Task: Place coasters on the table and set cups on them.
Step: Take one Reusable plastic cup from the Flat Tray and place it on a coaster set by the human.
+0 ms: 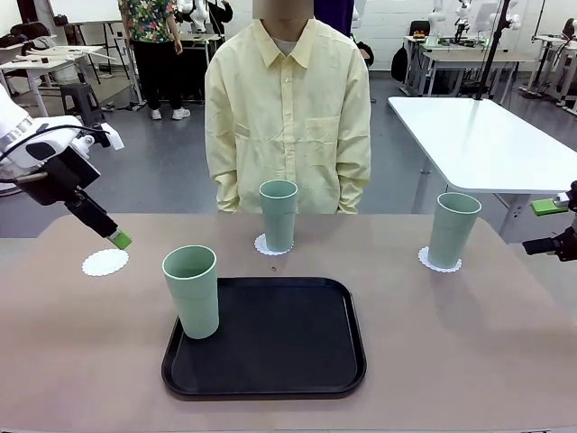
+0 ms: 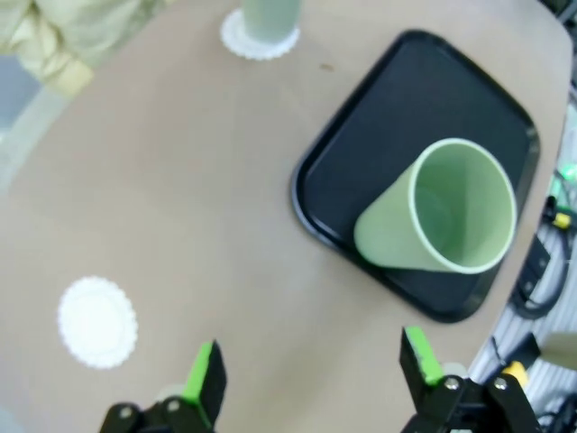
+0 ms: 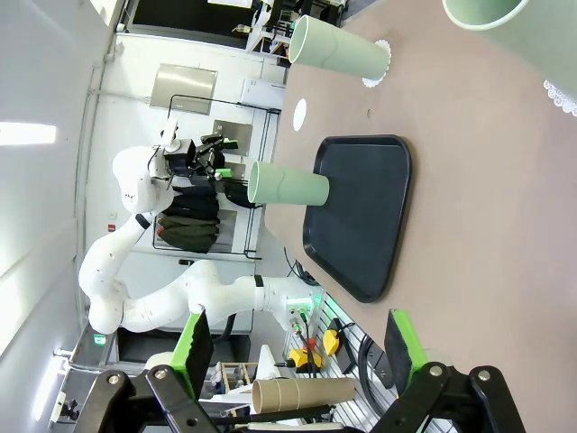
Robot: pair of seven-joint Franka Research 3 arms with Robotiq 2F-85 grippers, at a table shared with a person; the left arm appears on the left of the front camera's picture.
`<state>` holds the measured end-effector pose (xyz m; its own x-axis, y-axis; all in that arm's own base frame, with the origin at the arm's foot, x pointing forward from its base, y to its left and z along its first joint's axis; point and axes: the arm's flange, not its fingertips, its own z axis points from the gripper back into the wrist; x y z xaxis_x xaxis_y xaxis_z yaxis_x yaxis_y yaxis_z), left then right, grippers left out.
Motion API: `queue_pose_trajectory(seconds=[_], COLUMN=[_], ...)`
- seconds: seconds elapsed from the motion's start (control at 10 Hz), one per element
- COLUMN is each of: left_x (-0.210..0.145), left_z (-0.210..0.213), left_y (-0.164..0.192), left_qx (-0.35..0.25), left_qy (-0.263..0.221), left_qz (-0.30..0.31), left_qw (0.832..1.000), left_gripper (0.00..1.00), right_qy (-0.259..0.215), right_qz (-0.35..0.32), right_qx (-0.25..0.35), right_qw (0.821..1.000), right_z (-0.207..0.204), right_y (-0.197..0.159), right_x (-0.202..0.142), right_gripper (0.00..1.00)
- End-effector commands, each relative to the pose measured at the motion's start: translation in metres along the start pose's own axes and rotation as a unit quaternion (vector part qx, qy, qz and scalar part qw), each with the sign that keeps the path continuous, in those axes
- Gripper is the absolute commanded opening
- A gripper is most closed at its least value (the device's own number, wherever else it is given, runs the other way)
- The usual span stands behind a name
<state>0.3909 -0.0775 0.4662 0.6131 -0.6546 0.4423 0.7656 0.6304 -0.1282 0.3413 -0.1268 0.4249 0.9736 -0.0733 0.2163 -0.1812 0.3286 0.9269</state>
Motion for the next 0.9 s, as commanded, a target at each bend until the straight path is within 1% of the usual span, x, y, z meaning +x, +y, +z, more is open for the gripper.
queue_pose_trajectory(seconds=[0.0,0.1,0.2,0.3,0.4,0.5,0.7,0.8], left_x=[0.000,-0.003,-0.006,-0.014,-0.020,-0.016,-0.013,-0.018], left_z=[-0.001,-0.007,-0.012,-0.018,-0.027,-0.041,-0.065,-0.072], left_y=[-0.002,0.007,0.009,0.012,0.011,0.008,0.016,0.017], left_qx=[-0.003,-0.027,-0.040,-0.086,-0.125,-0.125,-0.169,-0.189], left_qy=[0.003,0.001,-0.028,-0.048,-0.081,-0.100,-0.131,-0.145], left_qz=[-0.002,-0.059,-0.160,-0.240,-0.295,-0.327,-0.300,-0.302], left_qw=[1.000,0.998,0.986,0.966,0.944,0.931,0.930,0.923], left_gripper=[1.00,1.00,1.00,1.00,1.00,1.00,1.00,1.00], right_qy=[-0.003,-0.003,-0.003,-0.003,-0.003,-0.003,-0.003,-0.003], right_qz=[0.004,0.004,0.004,0.004,0.004,0.004,0.004,0.004], right_qx=[0.007,0.007,0.007,0.007,0.007,0.007,0.007,0.007], right_qw=[1.000,1.000,1.000,1.000,1.000,1.000,1.000,1.000], right_z=[0.001,0.001,0.001,0.001,0.001,0.001,0.001,0.001], right_y=[0.002,0.002,0.002,0.002,0.002,0.002,0.002,0.002], right_x=[-0.002,-0.002,-0.002,-0.002,-0.002,-0.002,-0.002,-0.002], right_gripper=[1.00,1.00,1.00,1.00,1.00,1.00,1.00,1.00])
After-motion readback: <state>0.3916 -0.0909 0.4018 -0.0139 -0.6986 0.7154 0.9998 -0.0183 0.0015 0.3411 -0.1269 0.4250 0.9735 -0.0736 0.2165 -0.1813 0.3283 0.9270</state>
